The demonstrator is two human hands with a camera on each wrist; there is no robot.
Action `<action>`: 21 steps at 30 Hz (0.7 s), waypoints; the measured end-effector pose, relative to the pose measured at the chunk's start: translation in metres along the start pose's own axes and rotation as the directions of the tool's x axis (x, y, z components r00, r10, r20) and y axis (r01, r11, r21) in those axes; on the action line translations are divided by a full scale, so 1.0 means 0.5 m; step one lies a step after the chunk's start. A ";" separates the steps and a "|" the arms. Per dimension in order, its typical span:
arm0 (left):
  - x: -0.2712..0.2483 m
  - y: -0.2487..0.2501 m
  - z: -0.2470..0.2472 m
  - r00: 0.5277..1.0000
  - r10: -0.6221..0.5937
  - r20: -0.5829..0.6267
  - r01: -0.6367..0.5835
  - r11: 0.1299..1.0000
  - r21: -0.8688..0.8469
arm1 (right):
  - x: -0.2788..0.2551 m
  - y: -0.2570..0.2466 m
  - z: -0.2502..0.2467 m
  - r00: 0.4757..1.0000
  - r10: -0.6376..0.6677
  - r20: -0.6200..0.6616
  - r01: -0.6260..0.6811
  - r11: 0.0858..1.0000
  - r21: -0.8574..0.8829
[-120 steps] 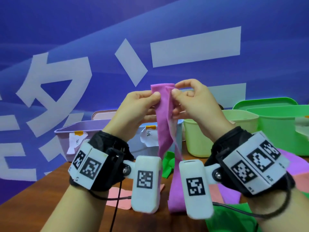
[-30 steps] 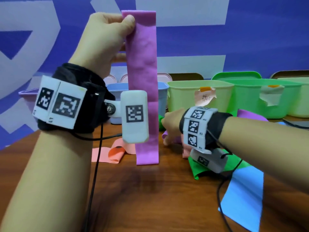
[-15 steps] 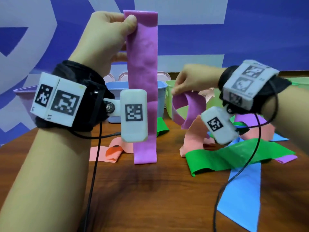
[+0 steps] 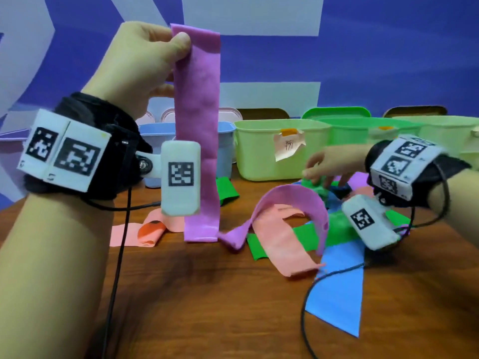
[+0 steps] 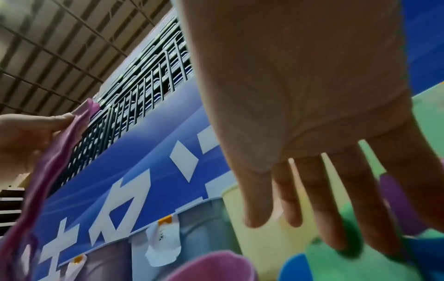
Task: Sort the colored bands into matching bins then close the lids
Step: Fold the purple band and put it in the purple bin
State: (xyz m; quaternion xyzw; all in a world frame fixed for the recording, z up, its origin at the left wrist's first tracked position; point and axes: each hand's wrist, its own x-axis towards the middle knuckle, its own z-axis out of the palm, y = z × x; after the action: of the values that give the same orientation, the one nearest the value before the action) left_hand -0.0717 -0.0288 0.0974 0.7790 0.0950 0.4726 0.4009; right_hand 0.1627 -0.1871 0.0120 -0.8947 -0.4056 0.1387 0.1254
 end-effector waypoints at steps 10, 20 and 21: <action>-0.010 0.001 0.016 1.000 0.008 0.009 -0.008 0.999 0.041 | -0.047 -0.041 0.035 0.947 -0.300 0.117 0.316 0.935 -0.160; -0.011 0.001 0.022 1.000 -0.002 0.018 0.001 0.998 0.058 | -0.082 -0.181 0.118 0.816 -0.510 0.272 0.577 0.685 -0.445; -0.010 0.001 0.021 1.000 -0.003 0.016 0.003 0.998 0.057 | -0.081 -0.196 0.130 0.823 -0.491 0.284 0.567 0.689 -0.452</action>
State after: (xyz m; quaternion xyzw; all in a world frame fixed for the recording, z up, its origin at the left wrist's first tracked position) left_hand -0.0661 -0.0373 0.0921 0.7939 0.1063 0.4627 0.3800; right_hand 0.0465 -0.1479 -0.0097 -0.7266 -0.6761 0.0449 -0.1140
